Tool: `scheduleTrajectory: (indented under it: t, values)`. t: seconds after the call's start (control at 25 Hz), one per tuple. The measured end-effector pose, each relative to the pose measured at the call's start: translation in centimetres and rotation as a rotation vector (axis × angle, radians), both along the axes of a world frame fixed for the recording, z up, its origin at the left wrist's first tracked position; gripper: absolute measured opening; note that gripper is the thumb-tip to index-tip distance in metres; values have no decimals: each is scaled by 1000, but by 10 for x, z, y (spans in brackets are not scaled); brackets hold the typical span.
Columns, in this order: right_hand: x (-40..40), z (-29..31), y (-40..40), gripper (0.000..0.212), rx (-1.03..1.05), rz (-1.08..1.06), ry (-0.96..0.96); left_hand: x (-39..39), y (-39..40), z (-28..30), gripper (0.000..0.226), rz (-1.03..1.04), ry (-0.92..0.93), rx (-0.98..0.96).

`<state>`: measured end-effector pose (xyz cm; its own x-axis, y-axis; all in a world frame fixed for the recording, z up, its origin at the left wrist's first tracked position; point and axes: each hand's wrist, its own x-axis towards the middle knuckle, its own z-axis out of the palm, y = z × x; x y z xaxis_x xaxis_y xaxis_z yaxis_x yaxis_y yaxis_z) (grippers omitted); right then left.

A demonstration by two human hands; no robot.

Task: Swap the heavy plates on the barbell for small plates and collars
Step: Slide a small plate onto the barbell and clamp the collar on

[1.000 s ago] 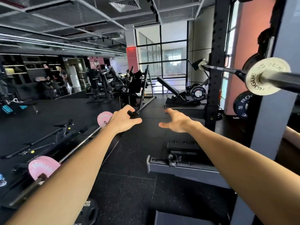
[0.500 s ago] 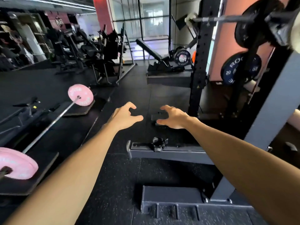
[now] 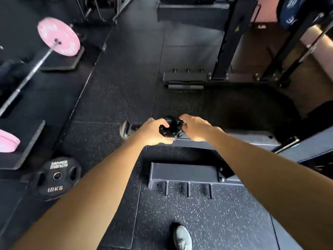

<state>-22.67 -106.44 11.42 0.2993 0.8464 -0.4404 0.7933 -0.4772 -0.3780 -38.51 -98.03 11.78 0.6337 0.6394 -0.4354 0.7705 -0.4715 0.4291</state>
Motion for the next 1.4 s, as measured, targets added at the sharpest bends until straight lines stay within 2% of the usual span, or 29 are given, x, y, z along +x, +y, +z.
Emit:
scheduleTrajectory:
  t: [0.08,0.24,0.4,0.68,0.84,0.92,1.2,1.4]
  values:
    - [2,-14,3,50,18,-5,-11,5,-1,-20,61,-29,10,21]
    - [7,-24,4,49,44,-23,-48,9,-3,-46,43,-43,31,206]
    - [18,-10,8,26,108,-65,31,4,5,-31,40,28,-145,35]
    - [4,72,-8,24,336,-123,272,-30,-2,56,18,139,-382,-113]
    - [-26,124,-46,24,464,-177,303,-58,-46,114,14,176,-524,-159]
    - [-47,153,-80,24,531,-228,382,-79,-82,145,12,205,-615,-152]
    - [-120,251,-221,35,712,-342,632,-143,-221,249,29,266,-831,-287]
    - [-141,319,-306,33,828,-391,734,-147,-301,321,34,367,-934,-349]
